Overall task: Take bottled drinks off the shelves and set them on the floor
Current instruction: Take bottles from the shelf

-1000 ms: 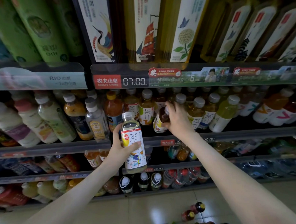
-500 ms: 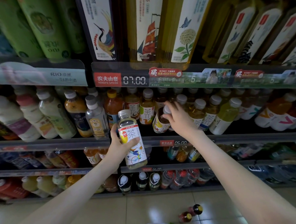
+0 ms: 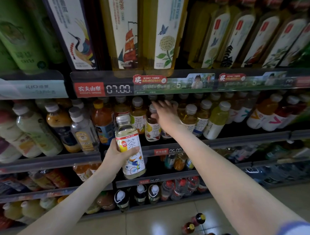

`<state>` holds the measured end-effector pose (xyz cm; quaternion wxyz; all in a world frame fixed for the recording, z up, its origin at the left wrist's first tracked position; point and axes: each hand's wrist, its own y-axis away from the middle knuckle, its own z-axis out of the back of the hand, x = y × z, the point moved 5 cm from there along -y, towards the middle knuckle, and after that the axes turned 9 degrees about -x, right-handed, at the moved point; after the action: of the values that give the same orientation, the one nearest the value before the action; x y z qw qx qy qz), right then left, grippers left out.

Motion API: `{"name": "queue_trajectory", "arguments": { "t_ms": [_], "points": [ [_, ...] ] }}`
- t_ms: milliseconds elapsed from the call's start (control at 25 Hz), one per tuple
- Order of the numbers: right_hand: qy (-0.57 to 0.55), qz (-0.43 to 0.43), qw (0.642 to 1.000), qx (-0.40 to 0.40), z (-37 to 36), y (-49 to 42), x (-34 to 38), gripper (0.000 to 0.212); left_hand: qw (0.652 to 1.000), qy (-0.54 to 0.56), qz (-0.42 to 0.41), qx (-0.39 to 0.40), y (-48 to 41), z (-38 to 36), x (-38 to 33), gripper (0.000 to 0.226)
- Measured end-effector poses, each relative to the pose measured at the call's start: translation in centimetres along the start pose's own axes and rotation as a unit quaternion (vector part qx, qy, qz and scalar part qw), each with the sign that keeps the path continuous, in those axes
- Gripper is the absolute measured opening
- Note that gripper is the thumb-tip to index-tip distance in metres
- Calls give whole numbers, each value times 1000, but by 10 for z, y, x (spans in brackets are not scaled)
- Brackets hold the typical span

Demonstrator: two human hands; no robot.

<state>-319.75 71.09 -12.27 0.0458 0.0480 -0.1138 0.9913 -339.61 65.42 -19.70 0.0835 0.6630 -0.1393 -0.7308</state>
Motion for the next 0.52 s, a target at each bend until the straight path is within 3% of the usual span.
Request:
{"name": "queue_trajectory", "arguments": {
  "t_ms": [120,240,360,520],
  "points": [
    [-132,-11,991,-14,10,30,0,63,998,-40,-39,28,6,-15,-7,58],
    [-393,-37,916,72,16,76,-4,64,994,-66,-61,66,11,-41,-11,57],
    [-426,-59,895,118,17,105,-27,78,981,-99,-101,133,18,-80,-21,68],
    [-460,-163,870,67,20,128,-89,75,952,-178,-146,201,28,-145,-33,76]
  ]
}}
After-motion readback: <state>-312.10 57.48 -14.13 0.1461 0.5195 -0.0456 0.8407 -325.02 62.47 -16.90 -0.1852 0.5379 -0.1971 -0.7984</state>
